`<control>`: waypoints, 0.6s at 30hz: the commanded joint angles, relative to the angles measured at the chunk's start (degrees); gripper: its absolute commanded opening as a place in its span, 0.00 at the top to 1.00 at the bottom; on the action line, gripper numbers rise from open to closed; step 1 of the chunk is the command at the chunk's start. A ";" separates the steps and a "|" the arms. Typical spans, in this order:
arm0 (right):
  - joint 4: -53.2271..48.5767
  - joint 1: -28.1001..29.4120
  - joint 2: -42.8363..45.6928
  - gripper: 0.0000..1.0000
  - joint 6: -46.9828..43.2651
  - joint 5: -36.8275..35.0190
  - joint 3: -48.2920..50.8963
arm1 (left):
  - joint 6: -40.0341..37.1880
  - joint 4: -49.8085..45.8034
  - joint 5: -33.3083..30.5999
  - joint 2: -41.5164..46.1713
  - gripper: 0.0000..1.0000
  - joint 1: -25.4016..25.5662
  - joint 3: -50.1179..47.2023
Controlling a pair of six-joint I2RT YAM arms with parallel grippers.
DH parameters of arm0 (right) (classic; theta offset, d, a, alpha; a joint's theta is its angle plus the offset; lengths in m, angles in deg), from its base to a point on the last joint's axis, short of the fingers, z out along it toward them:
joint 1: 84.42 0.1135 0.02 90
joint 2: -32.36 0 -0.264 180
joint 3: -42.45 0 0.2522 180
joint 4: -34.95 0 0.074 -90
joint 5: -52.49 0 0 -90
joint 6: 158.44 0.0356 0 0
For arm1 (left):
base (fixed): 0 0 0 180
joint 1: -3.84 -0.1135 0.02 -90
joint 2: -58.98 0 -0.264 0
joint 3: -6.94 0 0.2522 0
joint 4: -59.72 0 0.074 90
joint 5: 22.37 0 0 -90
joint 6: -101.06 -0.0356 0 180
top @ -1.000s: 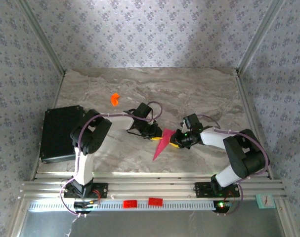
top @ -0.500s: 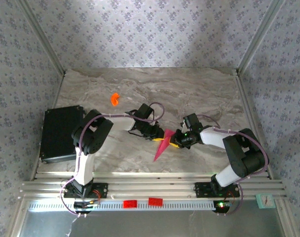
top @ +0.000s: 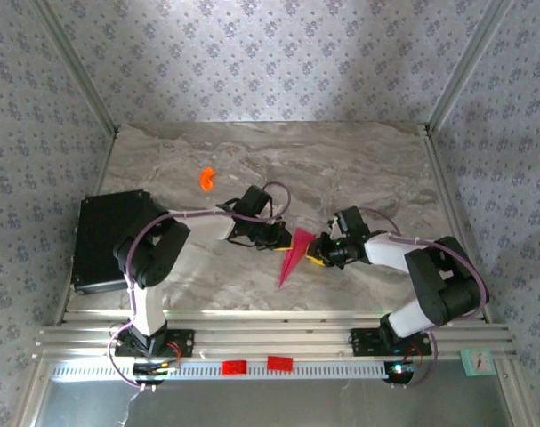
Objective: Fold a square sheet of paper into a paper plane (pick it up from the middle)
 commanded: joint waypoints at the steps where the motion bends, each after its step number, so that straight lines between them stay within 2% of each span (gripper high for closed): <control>1: 3.12 -0.56 1.94 0.76 2.04 0.64 1.70 | 0.60 1.00 -3.47 3.56 0.97 0.45 -1.23; 5: 5.80 -0.39 5.47 0.65 2.32 0.98 2.66 | -0.78 -3.80 -13.66 7.38 0.97 1.21 -1.65; 9: 8.18 0.30 7.40 0.60 4.78 1.09 2.48 | -1.20 -5.83 -21.50 9.99 0.98 3.25 -2.08; 12: 8.18 1.76 7.31 0.56 6.31 0.06 0.78 | -1.12 -7.27 -25.05 10.26 0.98 4.92 -1.79; 18: 2.69 5.12 3.23 0.55 5.52 -3.40 -4.67 | 0.66 -6.45 -27.22 10.40 0.99 6.75 -2.69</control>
